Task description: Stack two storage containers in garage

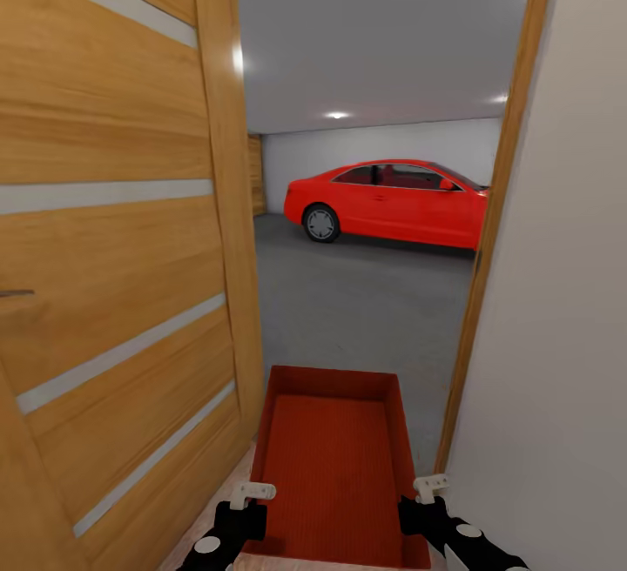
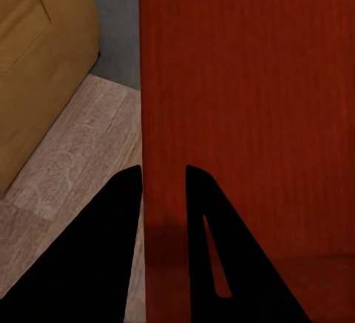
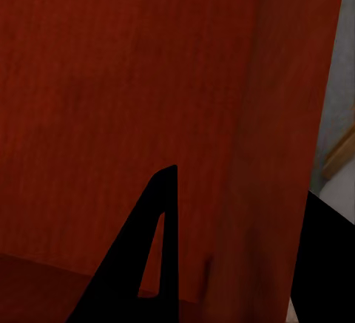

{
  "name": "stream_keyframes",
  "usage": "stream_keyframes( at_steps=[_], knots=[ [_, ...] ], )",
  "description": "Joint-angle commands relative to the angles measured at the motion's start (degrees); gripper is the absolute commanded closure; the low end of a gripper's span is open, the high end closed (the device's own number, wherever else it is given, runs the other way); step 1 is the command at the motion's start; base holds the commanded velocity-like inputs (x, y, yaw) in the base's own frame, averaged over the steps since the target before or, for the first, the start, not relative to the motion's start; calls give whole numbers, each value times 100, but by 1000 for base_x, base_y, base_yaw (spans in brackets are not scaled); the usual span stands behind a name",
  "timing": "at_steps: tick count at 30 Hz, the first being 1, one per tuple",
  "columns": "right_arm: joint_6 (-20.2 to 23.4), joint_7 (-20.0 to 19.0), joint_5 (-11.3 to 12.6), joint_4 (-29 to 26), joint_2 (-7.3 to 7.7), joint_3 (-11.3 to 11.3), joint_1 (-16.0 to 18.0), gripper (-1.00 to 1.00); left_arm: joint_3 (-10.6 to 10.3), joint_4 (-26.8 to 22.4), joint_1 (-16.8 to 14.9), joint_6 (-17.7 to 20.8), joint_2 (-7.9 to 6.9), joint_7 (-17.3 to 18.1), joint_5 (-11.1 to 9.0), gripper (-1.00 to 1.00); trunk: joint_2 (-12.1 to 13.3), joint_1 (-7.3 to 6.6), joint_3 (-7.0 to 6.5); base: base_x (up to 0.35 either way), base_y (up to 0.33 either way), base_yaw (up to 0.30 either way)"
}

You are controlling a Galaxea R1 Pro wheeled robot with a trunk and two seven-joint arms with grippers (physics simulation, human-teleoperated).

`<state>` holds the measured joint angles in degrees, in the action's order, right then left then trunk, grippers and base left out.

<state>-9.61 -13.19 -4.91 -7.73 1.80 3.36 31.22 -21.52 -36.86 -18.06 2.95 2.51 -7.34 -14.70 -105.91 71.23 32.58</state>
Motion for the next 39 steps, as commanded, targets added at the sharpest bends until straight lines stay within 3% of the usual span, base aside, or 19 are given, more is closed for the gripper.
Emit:
stream_keyframes(
  at_steps=[1, 25, 39],
  knots=[
    [-191, -17, -10, -9, 5, -37, 7, 100, -36, -5, -5, 22, -14, -83, -94, 100, -3, 2, 6, 276, 205, 0],
    [-191, -17, -10, -4, 5, -37, 7, 100, -26, -18, -5, 21, -18, -83, -94, 100, -3, 2, -43, 201, 152, -91],
    [-198, -17, -10, -6, 5, -37, 7, 100, -27, -15, -5, 21, -14, -83, -87, 100, -3, 2, -86, 134, 15, -171]
  ],
)
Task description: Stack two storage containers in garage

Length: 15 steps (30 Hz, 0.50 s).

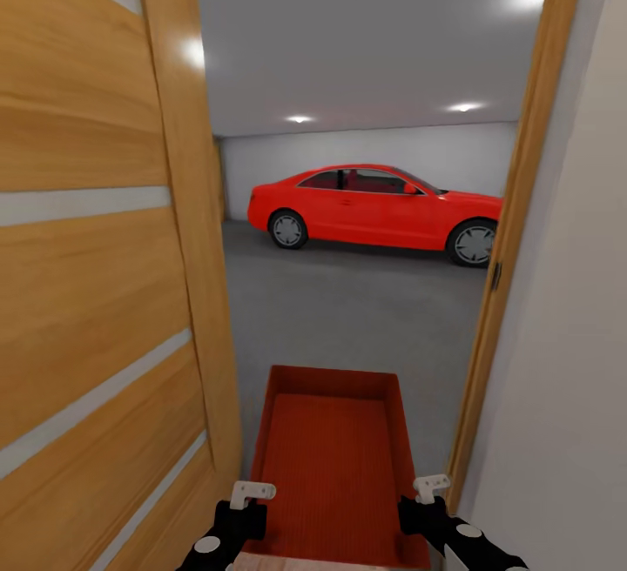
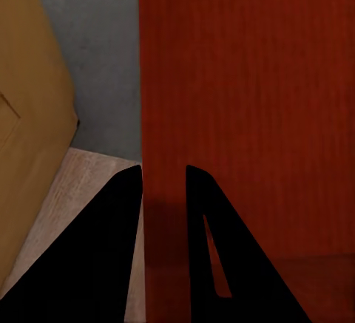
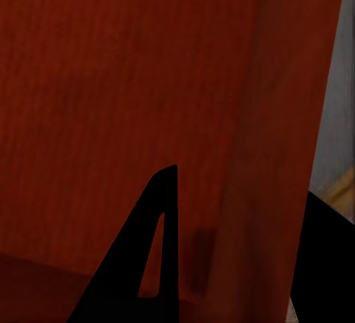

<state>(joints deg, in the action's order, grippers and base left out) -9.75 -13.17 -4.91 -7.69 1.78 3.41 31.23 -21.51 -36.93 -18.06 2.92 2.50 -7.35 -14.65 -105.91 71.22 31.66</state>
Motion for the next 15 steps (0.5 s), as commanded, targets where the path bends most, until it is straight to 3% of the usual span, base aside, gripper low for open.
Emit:
stream_keyframes(
  at_steps=[1, 4, 11, 15],
  knots=[
    [-183, -19, -10, -11, 6, -42, 6, 100, -29, -8, -5, 25, -13, -82, -91, 100, -3, 3, 6, 329, 0, -20],
    [-185, -19, -10, -9, 6, -40, 6, 100, -29, -11, -5, 25, -15, -82, -90, 100, -3, 3, -1, 250, 13, -115],
    [-185, -20, -9, -4, 6, -42, 6, 100, -29, -11, -5, 17, -22, -82, -90, 100, -3, 3, -35, 62, 9, -230],
    [-185, -20, -7, -6, 6, -42, 6, 100, -29, -3, -5, 16, -18, -82, -90, 100, -3, 3, -47, 270, 110, -144]
  ],
)
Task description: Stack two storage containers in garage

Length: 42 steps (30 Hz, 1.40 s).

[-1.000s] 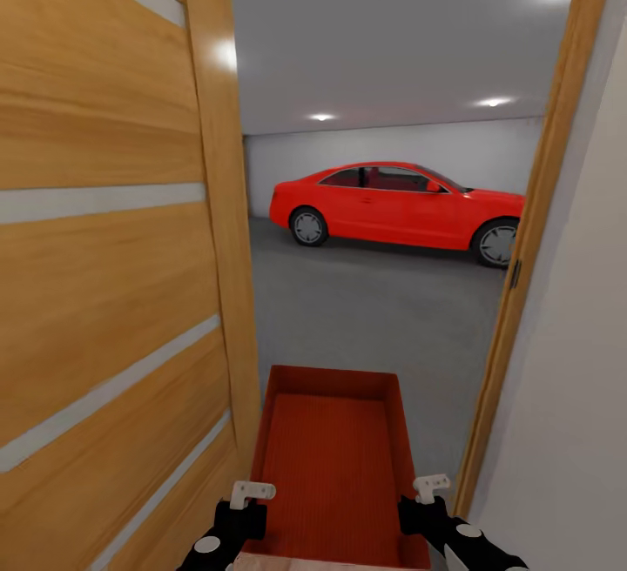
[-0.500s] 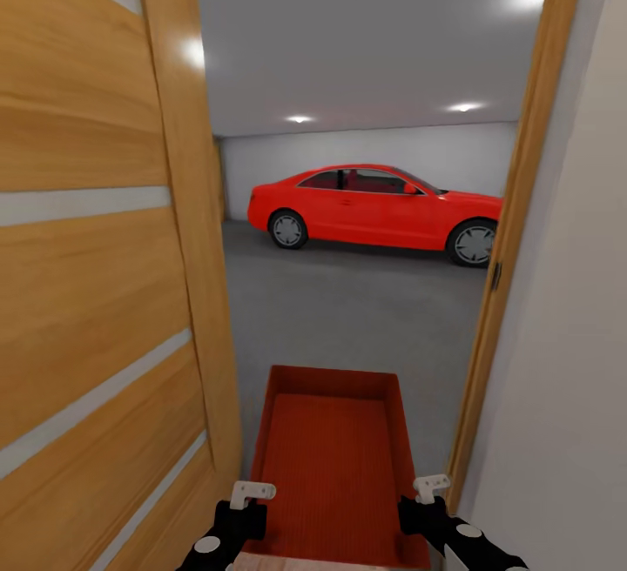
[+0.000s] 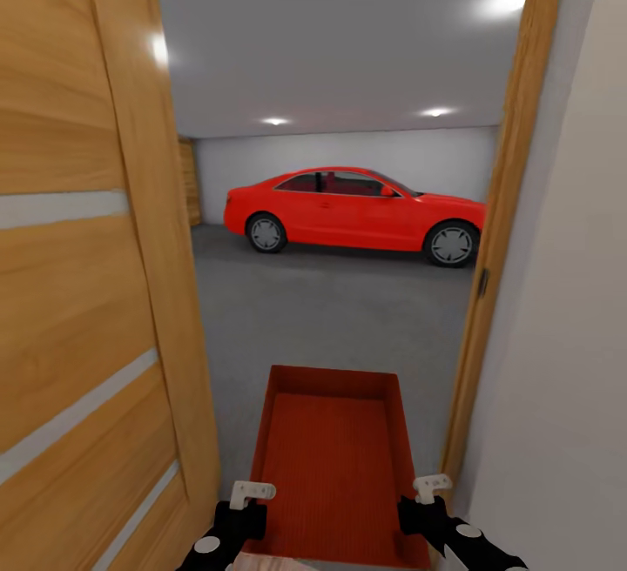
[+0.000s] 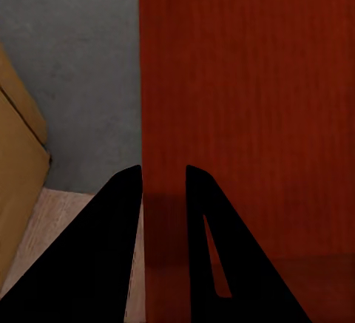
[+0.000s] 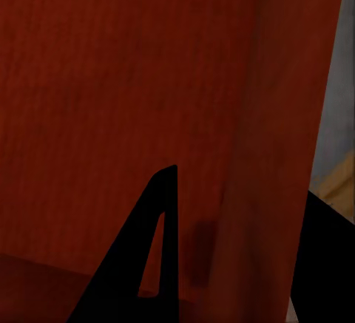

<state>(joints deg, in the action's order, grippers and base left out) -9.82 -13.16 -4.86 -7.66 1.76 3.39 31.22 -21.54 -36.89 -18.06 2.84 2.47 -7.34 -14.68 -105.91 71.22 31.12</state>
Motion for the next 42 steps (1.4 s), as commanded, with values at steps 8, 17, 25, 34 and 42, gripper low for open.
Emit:
stream_keyframes(
  at_steps=[8, 17, 25, 34, 42],
  knots=[
    [-177, -21, -13, -10, 9, -41, 7, 100, -24, -16, -5, 15, -18, -83, -94, 100, -3, 3, 4, 111, 54, -13],
    [-178, -20, -15, -8, 9, -40, 7, 100, -17, -11, -5, 20, -18, -83, -105, 100, -3, 3, 2, -163, 164, -59],
    [-177, -20, -15, -7, 9, -41, 7, 100, -17, -11, -5, 23, -18, -83, -105, 100, -3, 3, -10, 204, 231, -240],
    [-178, -20, -15, -8, 9, -41, 7, 100, -34, -25, -5, 15, -18, -83, -88, 100, -3, 3, -12, 59, 37, -63],
    [-178, -20, -15, -7, 9, -41, 7, 100, -20, -22, -5, 18, -18, -83, -94, 100, -3, 3, -34, 15, 10, -194]
  ],
)
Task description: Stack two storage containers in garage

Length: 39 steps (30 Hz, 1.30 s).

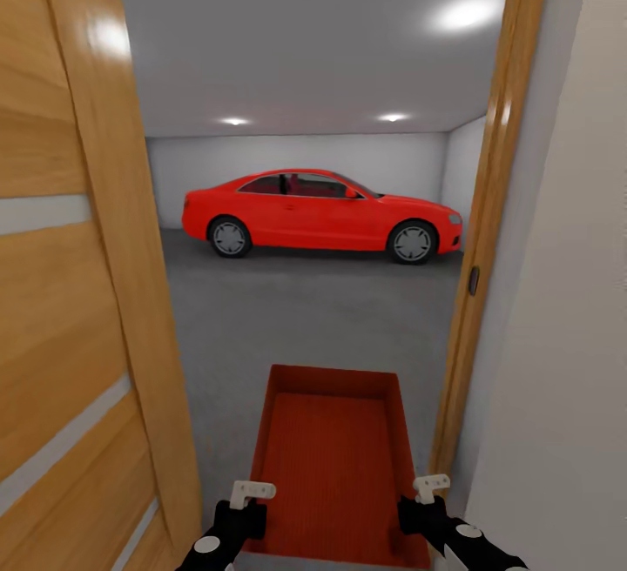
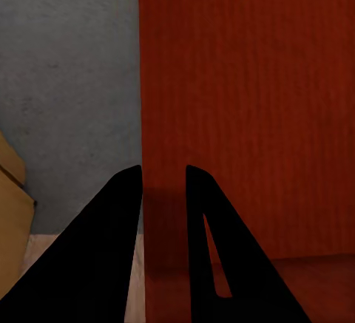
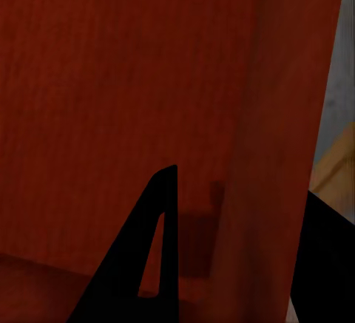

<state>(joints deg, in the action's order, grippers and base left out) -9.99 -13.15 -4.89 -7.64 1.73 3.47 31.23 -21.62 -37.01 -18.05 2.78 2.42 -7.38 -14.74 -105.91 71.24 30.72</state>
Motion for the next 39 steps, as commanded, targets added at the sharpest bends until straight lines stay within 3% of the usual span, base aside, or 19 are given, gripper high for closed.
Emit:
stream_keyframes(
  at_steps=[1, 16, 39],
  knots=[
    [-161, -21, -12, -9, 11, -49, 6, 100, -11, -9, -5, 25, -12, -81, -89, 100, -3, 0, 5, 143, 120, -56],
    [-161, -21, -18, -9, 11, -49, 6, 100, -11, -10, -5, 26, -13, -79, -91, 100, -3, 0, -27, 95, 85, -142],
    [-160, -21, -33, -9, 5, -49, 6, 100, -12, -3, -5, 25, -13, -84, -88, 100, -3, 0, -28, 56, 53, -4]
  ],
)
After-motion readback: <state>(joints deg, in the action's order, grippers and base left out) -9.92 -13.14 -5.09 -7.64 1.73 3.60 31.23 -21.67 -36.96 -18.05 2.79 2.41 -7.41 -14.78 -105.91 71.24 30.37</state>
